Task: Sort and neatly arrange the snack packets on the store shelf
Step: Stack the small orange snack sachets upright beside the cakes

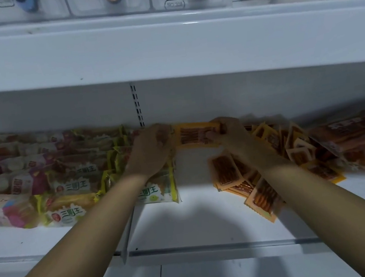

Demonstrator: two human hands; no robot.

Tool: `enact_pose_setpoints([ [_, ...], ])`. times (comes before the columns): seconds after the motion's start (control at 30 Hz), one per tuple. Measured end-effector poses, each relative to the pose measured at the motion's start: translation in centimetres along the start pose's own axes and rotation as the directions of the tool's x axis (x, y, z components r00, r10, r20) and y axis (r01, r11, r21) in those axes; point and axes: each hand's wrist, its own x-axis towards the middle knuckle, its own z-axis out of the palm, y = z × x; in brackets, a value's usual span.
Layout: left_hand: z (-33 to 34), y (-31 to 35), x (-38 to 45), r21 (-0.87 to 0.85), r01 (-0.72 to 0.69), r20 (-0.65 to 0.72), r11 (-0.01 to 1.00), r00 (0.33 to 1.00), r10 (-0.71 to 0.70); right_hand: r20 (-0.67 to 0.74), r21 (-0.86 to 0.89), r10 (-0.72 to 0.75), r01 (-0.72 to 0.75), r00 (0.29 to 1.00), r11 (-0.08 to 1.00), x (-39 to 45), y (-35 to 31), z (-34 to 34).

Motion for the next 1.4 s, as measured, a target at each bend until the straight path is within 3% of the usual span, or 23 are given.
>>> enact_pose_setpoints([
  [0.07,0.0,-0.6,-0.1,0.185,-0.061,0.035,0.981,0.998,0.056,-0.011,-0.136,0.033,-0.034,0.999,0.990,2.7,1.4,0.7],
  [0.17,0.3,-1.6,-0.3,0.395,-0.036,0.161,0.918,0.986,-0.030,-0.059,-0.219,0.098,-0.109,0.993,0.970,5.3,3.7,2.0],
  [0.37,0.5,-1.6,-0.9,0.473,-0.064,0.181,0.879,0.983,-0.026,-0.142,-0.198,0.137,-0.164,0.980,0.966,7.2,4.6,3.6],
  [0.63,0.2,-1.3,-0.9,0.473,-0.079,0.189,0.877,0.982,-0.014,-0.153,-0.242,0.079,-0.115,0.985,0.964,6.5,4.9,4.4],
  [0.83,0.1,-1.1,-1.3,0.441,-0.069,0.145,0.895,0.989,0.005,-0.297,-0.172,0.093,-0.150,0.950,0.974,5.3,4.4,6.3],
  [1.0,0.3,-0.4,-1.5,0.447,-0.080,0.166,0.891,0.986,0.005,-0.337,-0.175,0.107,-0.173,0.936,0.969,5.0,3.8,5.5],
  [1.13,0.4,0.3,-1.5,0.470,-0.108,0.190,0.876,0.982,0.019,-0.302,-0.249,0.058,-0.138,0.951,0.959,4.0,3.2,3.0],
  [1.2,0.7,0.8,-1.5,0.464,-0.125,0.188,0.877,0.981,0.041,-0.230,-0.343,-0.048,-0.035,0.972,0.939,2.6,2.7,1.4],
  [1.3,2.2,2.4,-1.9,0.396,-0.236,0.139,0.887,0.971,0.196,-0.108,-0.448,-0.192,0.125,0.976,0.885,-0.4,2.2,-1.2],
  [1.4,5.8,4.5,-2.9,0.234,-0.255,0.271,0.938,0.944,0.189,-0.051,-0.557,-0.248,0.179,0.967,0.811,-3.0,2.8,-2.9],
])
